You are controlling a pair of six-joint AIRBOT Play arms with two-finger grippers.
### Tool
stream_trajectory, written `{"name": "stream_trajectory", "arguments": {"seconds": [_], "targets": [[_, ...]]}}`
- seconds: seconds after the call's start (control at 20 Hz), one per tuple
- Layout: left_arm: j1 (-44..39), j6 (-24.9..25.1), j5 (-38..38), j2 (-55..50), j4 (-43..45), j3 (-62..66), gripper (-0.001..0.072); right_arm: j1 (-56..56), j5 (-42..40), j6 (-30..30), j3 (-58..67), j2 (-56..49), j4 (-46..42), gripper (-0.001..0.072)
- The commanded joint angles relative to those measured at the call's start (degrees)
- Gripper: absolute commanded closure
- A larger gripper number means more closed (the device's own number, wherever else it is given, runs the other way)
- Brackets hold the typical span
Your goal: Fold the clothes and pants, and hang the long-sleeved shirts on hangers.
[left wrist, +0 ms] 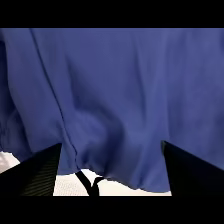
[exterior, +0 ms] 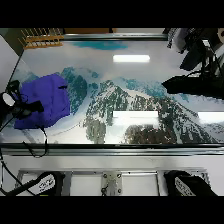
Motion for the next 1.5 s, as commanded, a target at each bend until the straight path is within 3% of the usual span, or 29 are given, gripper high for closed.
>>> {"name": "stream_trajectory", "arguments": {"seconds": [0.0,0.1,0.15,0.2,0.25,0.4,0.55,0.75,0.9,0.95,1.0,1.05,1.1,1.45], "targets": [[1.4,-0.5,0.2,-5.7,-0.4,-2.4,0.0012,0.0,0.0,0.0,0.0,0.0,0.0,0.0694],[-0.8,-0.9,1.2,-6.1,-0.3,-2.5,0.0046,0.0,0.0,0.0,0.0,0.0,0.0,0.0694],[-1.9,-1.4,1.3,-6.1,-0.3,-2.4,0.0293,0.0,0.0,0.0,0.0,0.0,0.0,0.0693],[-3.1,-2.0,0.9,-6.0,-0.5,-2.4,0.059,0.0,0.0,0.0,0.0,0.0,0.0,0.0694],[-4.7,-2.2,-0.3,-5.7,-2.0,-2.3,0.0702,0.0,0.0,0.0,0.0,0.0,0.0,0.0693],[-12.5,-2.1,-2.8,-0.3,-13.7,-2.3,0.0702,0.0,0.0,0.0,0.0,0.0,0.0,0.0694],[-26.1,-2.2,-2.2,7.0,-27.4,-2.3,0.0702,0.0,0.0,0.0,0.0,0.0,0.0,0.0694],[-46.9,-3.5,11.5,11.3,-30.3,-2.3,0.0701,0.0,0.0,0.0,0.0,0.0,0.0,0.0693],[-55.9,-4.4,21.2,9.0,-30.3,-0.7,0.0701,0.0,0.0,0.0,0.0,0.0,0.0,0.0694],[-56.9,-4.4,20.7,6.8,-30.3,1.5,0.0701,0.0,0.0,0.0,0.0,0.0,0.1,0.0694],[-57.3,-4.3,19.8,4.3,-30.3,4.3,0.0599,0.0,0.0,0.0,0.0,0.0,0.1,0.0694],[-57.2,-4.3,19.2,2.0,-30.1,6.9,0.0254,0.0,0.0,0.0,0.0,0.0,0.0,0.0693],[-56.1,-4.3,18.0,-0.3,-29.6,10.1,0.0004,0.0,0.0,0.0,0.0,0.0,0.0,0.0693],[-32.7,2.7,-2.1,-15.6,-26.2,30.3,0.0002,0.0,0.1,0.0,0.0,0.0,1.6,0.0693]]}}
